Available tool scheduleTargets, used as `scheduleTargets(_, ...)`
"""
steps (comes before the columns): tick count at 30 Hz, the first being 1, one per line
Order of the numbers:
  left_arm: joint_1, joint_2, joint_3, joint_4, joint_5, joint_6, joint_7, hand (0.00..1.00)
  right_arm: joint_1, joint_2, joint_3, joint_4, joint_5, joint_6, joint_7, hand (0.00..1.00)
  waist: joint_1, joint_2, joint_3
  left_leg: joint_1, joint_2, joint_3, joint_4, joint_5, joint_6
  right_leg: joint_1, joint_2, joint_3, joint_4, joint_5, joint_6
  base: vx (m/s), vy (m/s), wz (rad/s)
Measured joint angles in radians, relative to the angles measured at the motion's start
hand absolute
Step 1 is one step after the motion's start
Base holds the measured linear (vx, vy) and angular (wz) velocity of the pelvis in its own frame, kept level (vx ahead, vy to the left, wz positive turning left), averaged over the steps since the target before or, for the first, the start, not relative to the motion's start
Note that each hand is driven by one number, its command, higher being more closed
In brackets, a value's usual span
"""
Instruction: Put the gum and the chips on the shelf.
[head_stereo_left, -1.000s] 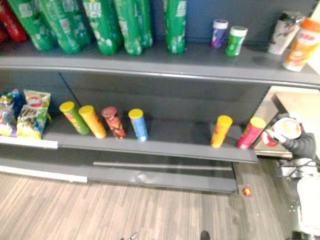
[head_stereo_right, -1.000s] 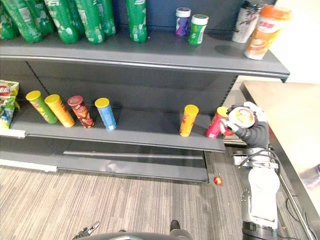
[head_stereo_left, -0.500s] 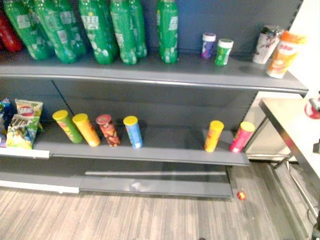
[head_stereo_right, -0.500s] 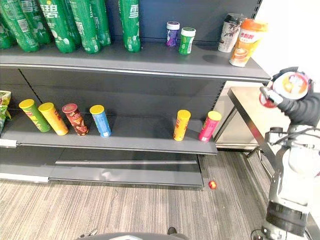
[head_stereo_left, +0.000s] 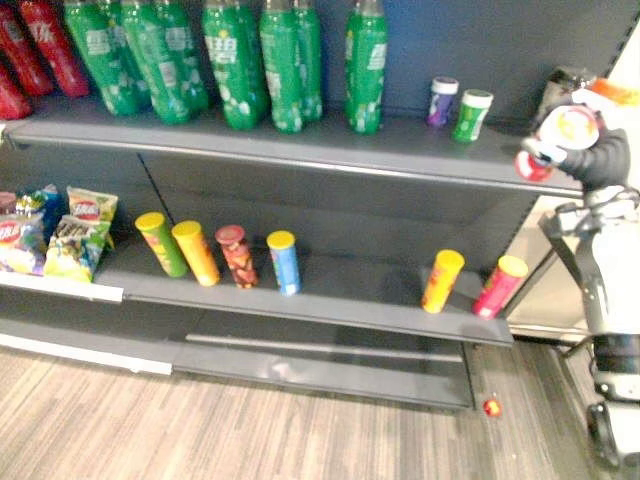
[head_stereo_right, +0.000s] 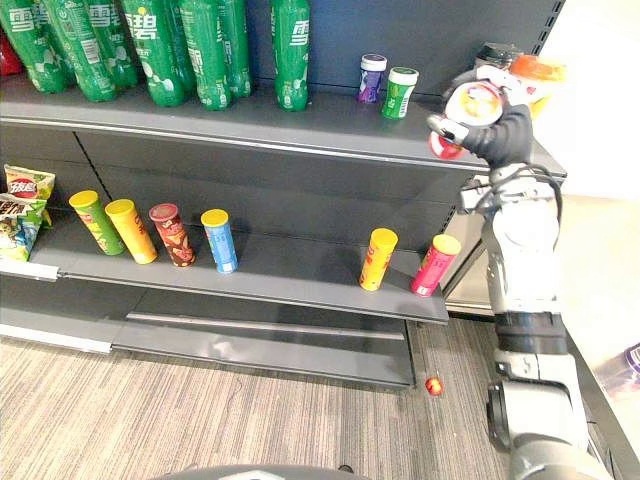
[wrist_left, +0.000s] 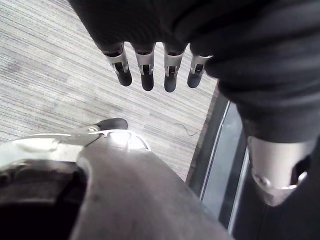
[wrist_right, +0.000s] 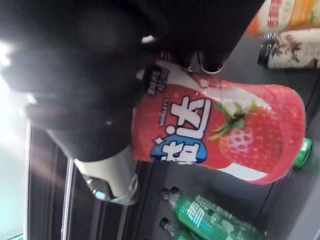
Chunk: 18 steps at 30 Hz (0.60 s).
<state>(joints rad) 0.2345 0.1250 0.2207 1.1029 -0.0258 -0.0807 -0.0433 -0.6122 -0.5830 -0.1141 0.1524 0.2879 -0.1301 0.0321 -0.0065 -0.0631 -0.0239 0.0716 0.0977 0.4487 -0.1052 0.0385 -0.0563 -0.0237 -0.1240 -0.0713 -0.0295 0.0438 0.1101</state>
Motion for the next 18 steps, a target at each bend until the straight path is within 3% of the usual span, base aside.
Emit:
scheduleTargets(8, -0.008, 0.006, -0.020, 0.000, -0.003, 0.007, 0.003, 0.00, -0.175, 0.000, 0.129, 0.154, 0.044, 0.059, 0.001, 1.00, 0.014, -0.001, 0.002, 0.000, 0.001, -0.012, 0.000, 0.004, 0.001, 0.009, 0.001, -0.007, -0.006, 0.003, 0.000, -0.01, -0.002, 0.02)
scheduleTargets(18, -0.043, 0.006, -0.021, 0.001, -0.013, 0.026, 0.008, 0.00, -0.379, 0.005, 0.205, 0.371, 0.042, 0.107, 0.005, 1.00, 0.038, -0.002, 0.041, -0.003, 0.006, -0.018, 0.000, 0.007, -0.002, 0.008, 0.006, -0.011, -0.007, 0.005, -0.003, 0.00, -0.001, 0.01)
